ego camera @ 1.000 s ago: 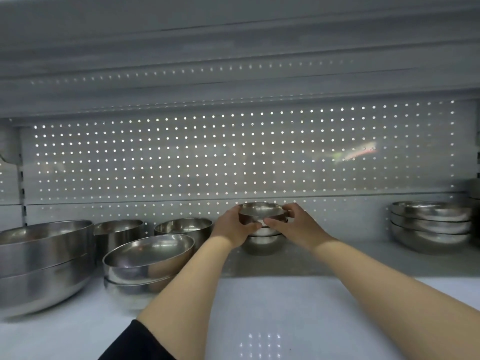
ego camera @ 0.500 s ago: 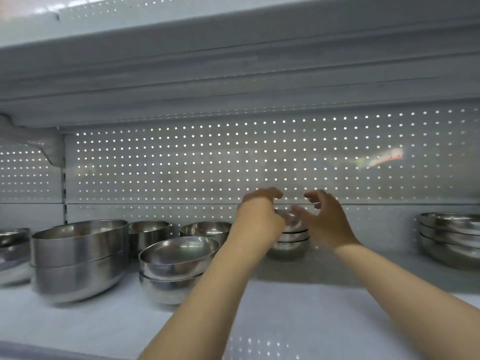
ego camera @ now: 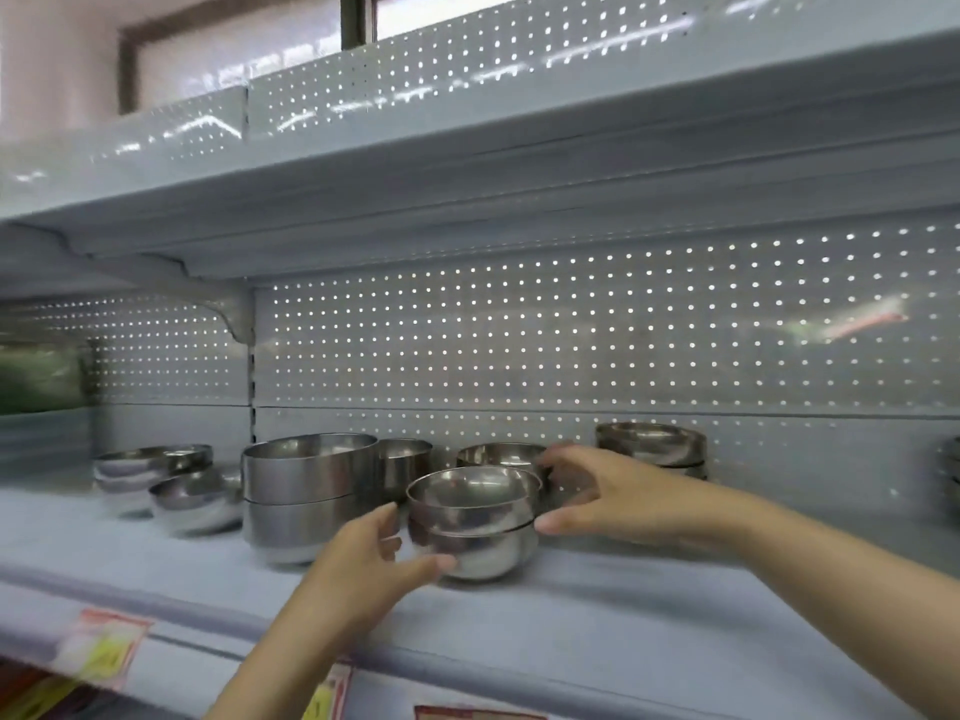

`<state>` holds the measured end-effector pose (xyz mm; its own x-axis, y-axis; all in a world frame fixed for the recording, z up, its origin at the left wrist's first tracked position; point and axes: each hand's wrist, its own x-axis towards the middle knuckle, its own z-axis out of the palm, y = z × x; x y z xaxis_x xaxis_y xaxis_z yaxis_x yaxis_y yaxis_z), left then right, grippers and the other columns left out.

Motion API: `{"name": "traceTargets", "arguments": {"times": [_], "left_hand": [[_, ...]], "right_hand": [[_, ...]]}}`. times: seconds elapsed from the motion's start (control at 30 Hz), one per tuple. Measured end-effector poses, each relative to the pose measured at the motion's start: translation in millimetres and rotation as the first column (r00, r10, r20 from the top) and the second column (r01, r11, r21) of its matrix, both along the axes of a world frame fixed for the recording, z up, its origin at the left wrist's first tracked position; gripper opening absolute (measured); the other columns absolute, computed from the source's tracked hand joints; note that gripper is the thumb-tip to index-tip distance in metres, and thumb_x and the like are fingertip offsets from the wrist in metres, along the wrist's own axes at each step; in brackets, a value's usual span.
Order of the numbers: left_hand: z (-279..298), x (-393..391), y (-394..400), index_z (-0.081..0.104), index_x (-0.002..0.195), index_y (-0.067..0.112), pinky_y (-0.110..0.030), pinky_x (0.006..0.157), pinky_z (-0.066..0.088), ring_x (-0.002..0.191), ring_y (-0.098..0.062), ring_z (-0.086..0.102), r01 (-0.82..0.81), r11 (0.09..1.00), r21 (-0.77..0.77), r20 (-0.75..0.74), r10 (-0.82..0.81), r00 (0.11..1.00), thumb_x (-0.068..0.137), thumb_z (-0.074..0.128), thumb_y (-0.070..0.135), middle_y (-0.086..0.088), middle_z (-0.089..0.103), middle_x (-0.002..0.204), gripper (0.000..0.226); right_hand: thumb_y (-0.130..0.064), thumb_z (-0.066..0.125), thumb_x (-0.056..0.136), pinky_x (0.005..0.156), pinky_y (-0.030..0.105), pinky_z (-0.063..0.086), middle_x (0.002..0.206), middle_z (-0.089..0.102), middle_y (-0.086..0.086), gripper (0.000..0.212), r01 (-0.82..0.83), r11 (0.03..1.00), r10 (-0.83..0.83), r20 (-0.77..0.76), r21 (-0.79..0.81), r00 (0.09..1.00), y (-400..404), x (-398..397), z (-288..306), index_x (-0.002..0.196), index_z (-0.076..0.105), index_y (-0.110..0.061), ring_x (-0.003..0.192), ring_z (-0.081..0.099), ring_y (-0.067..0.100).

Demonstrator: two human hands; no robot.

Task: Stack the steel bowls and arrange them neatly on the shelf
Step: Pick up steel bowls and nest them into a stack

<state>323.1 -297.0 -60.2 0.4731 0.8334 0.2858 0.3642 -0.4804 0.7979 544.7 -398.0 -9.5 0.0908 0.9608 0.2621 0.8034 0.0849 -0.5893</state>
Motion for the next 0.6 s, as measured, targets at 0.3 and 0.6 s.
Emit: {"name": "traceTargets", "arguments": {"times": [0.3,0.6], "left_hand": [[-1,9,3,0.070,0.084,0.031,-0.025,0.088,0.049,0.085,-0.005,0.071,-0.003,1.000,-0.016,0.074,0.004,0.997,0.069,0.081,0.021,0.008,0.076,0.089,0.021],[-10,13,6,0.071,0.082,0.032,-0.030,0.086,0.055,0.079,-0.007,0.073,0.003,1.000,0.026,0.131,-0.006,0.991,0.060,0.086,0.022,0.006,0.077,0.081,0.028]], "right_hand": [[-0.028,0.076,0.077,0.090,0.031,0.054,0.117,0.057,-0.017,0.054,-0.004,0.999,0.016,-0.328,0.037,0.944,7,-22,-29,0.115,0.040,-0.043,0.105,0.060,0.007],[-0.035,0.080,0.070,0.090,0.026,0.051,0.100,0.061,-0.020,0.059,0.136,0.981,-0.098,-0.250,0.142,0.963,10,-23,-39,0.115,0.043,-0.038,0.092,0.059,-0.003]]}}
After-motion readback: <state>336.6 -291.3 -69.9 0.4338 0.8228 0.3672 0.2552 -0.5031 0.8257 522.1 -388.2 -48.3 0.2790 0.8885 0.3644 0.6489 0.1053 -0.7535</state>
